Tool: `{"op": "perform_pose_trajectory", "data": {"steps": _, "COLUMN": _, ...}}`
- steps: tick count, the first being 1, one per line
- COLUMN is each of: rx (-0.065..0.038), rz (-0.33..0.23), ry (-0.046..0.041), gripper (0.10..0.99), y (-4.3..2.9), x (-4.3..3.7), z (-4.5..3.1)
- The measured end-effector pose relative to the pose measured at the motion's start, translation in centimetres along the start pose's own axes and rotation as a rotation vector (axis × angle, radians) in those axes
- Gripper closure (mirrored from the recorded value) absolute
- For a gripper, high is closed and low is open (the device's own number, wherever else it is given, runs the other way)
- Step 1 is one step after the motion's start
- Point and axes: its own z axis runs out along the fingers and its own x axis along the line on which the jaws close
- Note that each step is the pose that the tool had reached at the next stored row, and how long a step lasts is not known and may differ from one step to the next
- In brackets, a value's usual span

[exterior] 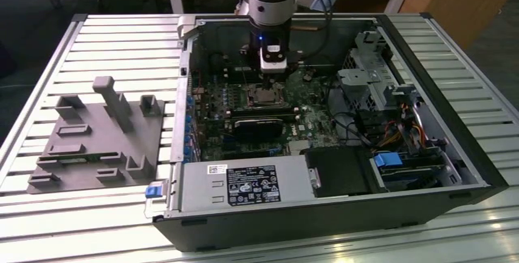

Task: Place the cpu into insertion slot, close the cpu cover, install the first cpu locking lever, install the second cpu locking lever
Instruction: 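Close the cpu cover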

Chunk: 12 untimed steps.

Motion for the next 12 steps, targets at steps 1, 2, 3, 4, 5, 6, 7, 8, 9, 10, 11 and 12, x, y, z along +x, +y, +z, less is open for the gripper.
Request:
{"op": "perform_pose_trajectory", "data": {"steps": 1, "rx": 0.000, "rz": -0.018, "ry": 0.0005, "gripper": 0.984, "y": 0.00, "x": 0.00, "z": 0.00}}
{"op": "perform_pose_trajectory", "data": {"steps": 2, "rx": -0.001, "rz": -0.036, "ry": 0.0010, "gripper": 0.984, "y": 0.00, "x": 0.00, "z": 0.01}}
{"op": "perform_pose_trajectory", "data": {"steps": 3, "rx": -0.001, "rz": -0.054, "ry": 0.0014, "gripper": 0.984, "y": 0.00, "x": 0.00, "z": 0.01}}
{"op": "perform_pose_trajectory", "data": {"steps": 4, "rx": -0.002, "rz": -0.072, "ry": 0.0019, "gripper": 0.984, "y": 0.00, "x": 0.00, "z": 0.02}}
{"op": "perform_pose_trajectory", "data": {"steps": 5, "rx": -0.002, "rz": -0.090, "ry": 0.0023, "gripper": 0.984, "y": 0.00, "x": 0.00, "z": 0.02}}
{"op": "perform_pose_trajectory", "data": {"steps": 6, "rx": -0.002, "rz": -0.108, "ry": 0.0027, "gripper": 0.984, "y": 0.00, "x": 0.00, "z": 0.03}}
{"op": "perform_pose_trajectory", "data": {"steps": 7, "rx": -0.003, "rz": -0.127, "ry": 0.0031, "gripper": 0.984, "y": 0.00, "x": 0.00, "z": 0.03}}
{"op": "perform_pose_trajectory", "data": {"steps": 8, "rx": -0.003, "rz": -0.145, "ry": 0.0036, "gripper": 0.984, "y": 0.00, "x": 0.00, "z": 0.04}}
{"op": "perform_pose_trajectory", "data": {"steps": 9, "rx": -0.003, "rz": -0.164, "ry": 0.0040, "gripper": 0.984, "y": 0.00, "x": 0.00, "z": 0.04}}
{"op": "perform_pose_trajectory", "data": {"steps": 10, "rx": -0.004, "rz": -0.181, "ry": 0.0044, "gripper": 0.984, "y": 0.00, "x": 0.00, "z": 0.04}}
{"op": "perform_pose_trajectory", "data": {"steps": 11, "rx": -0.004, "rz": -0.200, "ry": 0.0047, "gripper": 0.984, "y": 0.00, "x": 0.01, "z": 0.05}}
{"op": "perform_pose_trajectory", "data": {"steps": 12, "rx": -0.004, "rz": -0.217, "ry": 0.0051, "gripper": 0.984, "y": 0.00, "x": 0.01, "z": 0.06}}
